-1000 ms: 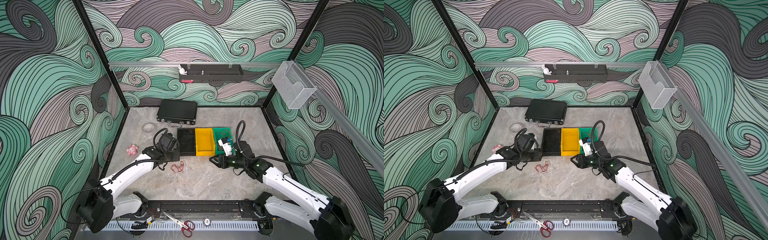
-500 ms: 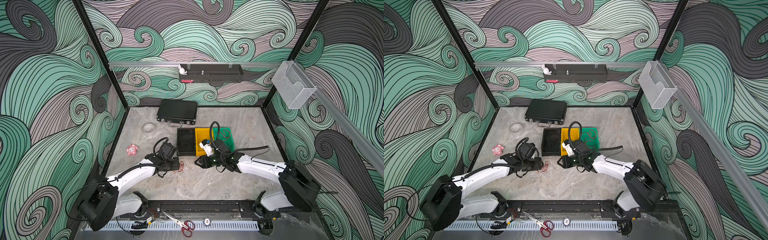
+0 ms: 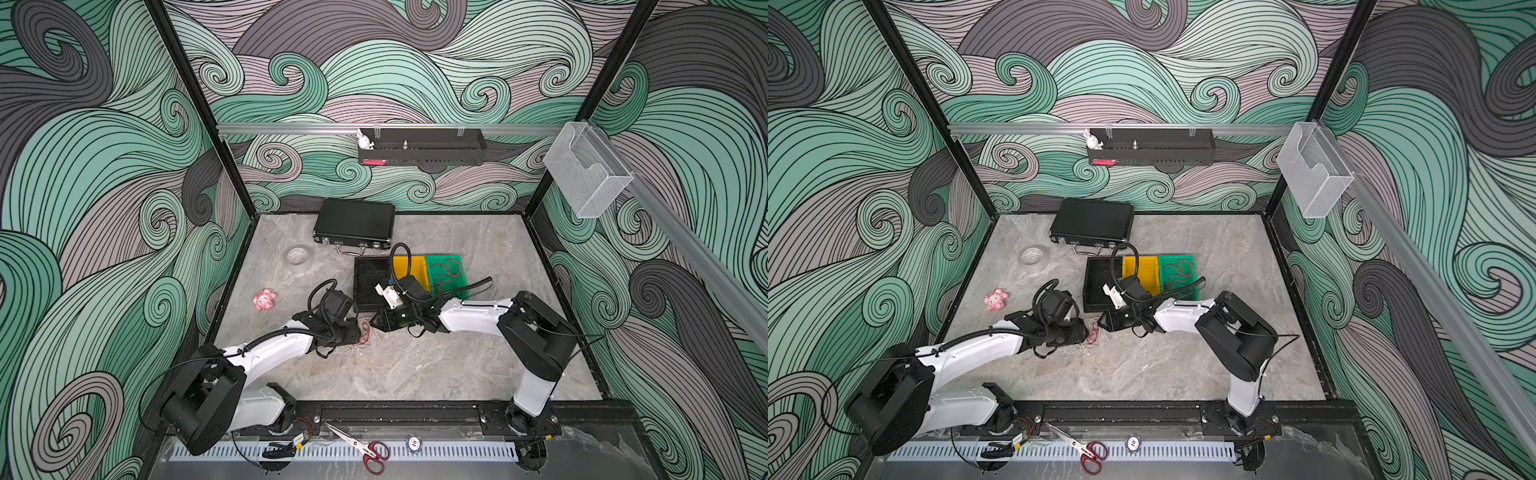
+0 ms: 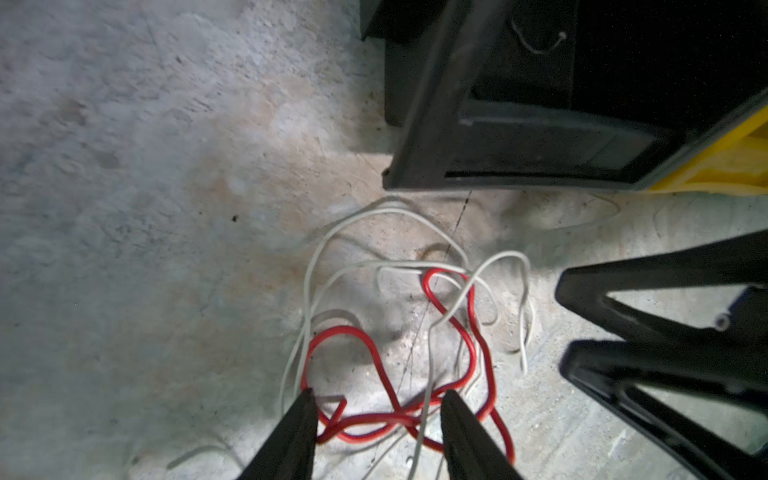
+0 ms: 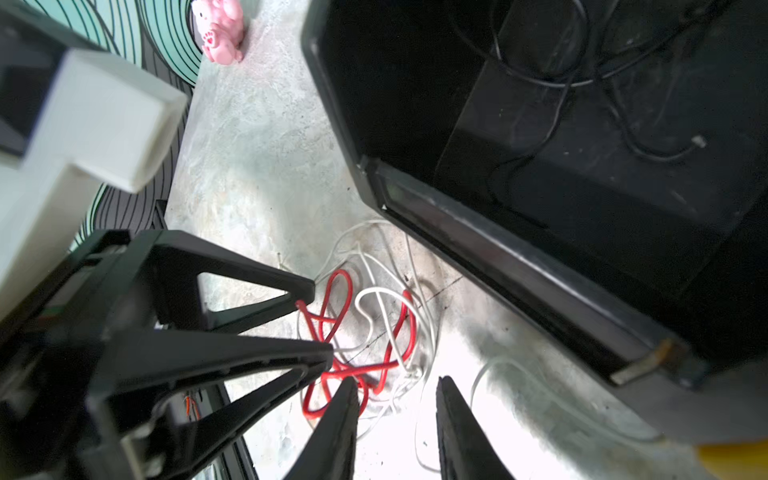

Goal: Untangle the cables
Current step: 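Lower both grippers onto the tangled red and white wires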

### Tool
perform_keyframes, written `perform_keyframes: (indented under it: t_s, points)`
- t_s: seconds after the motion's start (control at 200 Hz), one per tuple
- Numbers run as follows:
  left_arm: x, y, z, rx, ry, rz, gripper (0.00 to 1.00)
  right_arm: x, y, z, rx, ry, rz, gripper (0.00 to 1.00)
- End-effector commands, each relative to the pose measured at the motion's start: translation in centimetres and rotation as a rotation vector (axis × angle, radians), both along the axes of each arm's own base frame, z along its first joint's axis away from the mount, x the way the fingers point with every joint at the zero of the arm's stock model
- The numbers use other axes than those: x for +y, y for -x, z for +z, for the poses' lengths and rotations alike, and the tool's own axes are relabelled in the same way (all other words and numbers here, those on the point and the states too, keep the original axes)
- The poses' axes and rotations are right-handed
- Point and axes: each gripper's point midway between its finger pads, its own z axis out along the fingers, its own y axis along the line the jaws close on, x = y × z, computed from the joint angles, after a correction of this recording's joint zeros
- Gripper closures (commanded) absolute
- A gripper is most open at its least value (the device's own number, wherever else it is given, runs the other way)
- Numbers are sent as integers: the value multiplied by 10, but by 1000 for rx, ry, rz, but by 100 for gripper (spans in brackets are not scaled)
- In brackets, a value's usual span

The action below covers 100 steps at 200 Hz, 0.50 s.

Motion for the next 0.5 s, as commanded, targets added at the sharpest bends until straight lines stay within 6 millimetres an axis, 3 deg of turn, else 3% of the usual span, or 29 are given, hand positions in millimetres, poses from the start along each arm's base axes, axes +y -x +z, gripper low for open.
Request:
perform_keyframes:
  t_s: [0.0, 0.255, 0.495]
  points:
    - [-2, 3, 3, -3, 19, 2, 49, 4, -5, -7, 1, 15, -11, 66]
    - [-1, 3, 5, -9, 17, 4, 49, 16, 3, -14, 44, -20, 10, 67]
    - [-1, 3, 8, -18, 23, 8, 49, 10, 5, 4, 7, -39, 4, 88]
